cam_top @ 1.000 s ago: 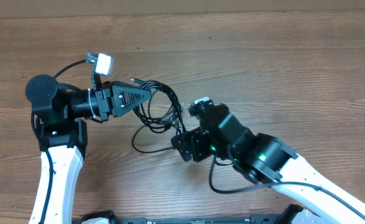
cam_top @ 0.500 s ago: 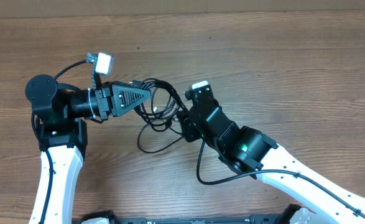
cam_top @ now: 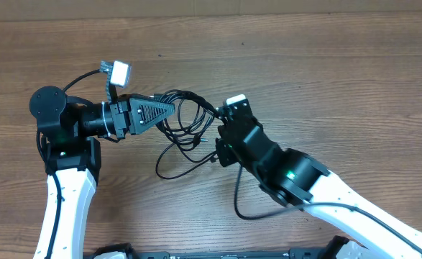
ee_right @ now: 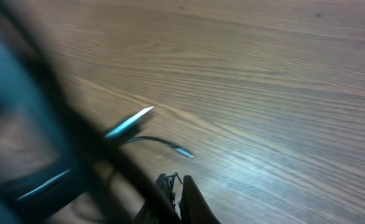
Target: Untangle cables
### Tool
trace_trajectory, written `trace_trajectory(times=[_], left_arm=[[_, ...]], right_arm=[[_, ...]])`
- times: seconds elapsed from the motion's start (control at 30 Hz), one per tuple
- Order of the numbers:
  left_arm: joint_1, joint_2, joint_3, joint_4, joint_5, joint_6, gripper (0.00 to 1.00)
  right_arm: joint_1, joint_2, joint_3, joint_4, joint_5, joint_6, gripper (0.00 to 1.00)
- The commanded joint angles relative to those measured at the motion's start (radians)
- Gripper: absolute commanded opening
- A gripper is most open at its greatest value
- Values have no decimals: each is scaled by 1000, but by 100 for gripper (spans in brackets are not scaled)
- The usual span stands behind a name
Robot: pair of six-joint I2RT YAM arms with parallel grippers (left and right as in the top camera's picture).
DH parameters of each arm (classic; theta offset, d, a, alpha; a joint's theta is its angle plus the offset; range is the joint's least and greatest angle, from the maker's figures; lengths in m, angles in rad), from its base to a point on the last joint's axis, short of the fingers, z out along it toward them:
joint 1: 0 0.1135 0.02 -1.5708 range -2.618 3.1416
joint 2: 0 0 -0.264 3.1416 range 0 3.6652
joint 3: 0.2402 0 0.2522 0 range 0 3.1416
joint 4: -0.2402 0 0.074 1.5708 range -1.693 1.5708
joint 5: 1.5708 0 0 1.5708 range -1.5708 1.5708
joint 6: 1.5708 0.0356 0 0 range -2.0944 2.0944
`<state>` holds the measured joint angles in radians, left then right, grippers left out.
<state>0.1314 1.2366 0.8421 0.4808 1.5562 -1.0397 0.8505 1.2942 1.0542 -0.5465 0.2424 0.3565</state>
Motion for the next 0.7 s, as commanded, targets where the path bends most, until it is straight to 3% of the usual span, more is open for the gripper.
trace_trajectory(times=[0.0, 0.2, 0.3, 0.47, 0.5, 0.57, 0.67], left_arm=[[-1, 0, 11, 2, 14, 31, 4], [-1, 0, 11, 2, 15, 31, 5], [-1, 0, 11, 2, 11, 42, 11], [-1, 0, 11, 2, 12, 42, 61], [-1, 0, 11, 2, 12, 42, 78], [-1, 0, 11, 2, 12, 42, 99], [-1, 0, 11, 2, 21, 42, 100]], right_arm=[[-8, -153, 28, -3, -92, 21, 4], [-8, -319, 28, -53, -164, 21, 4], [-8, -370, 28, -58, -242, 21, 4], [-8, -397, 28, -104, -283, 21, 4], [-8, -396, 28, -113, -296, 21, 4], [-8, -395, 28, -121, -317, 21, 4], [-8, -391, 28, -121, -342, 21, 4]])
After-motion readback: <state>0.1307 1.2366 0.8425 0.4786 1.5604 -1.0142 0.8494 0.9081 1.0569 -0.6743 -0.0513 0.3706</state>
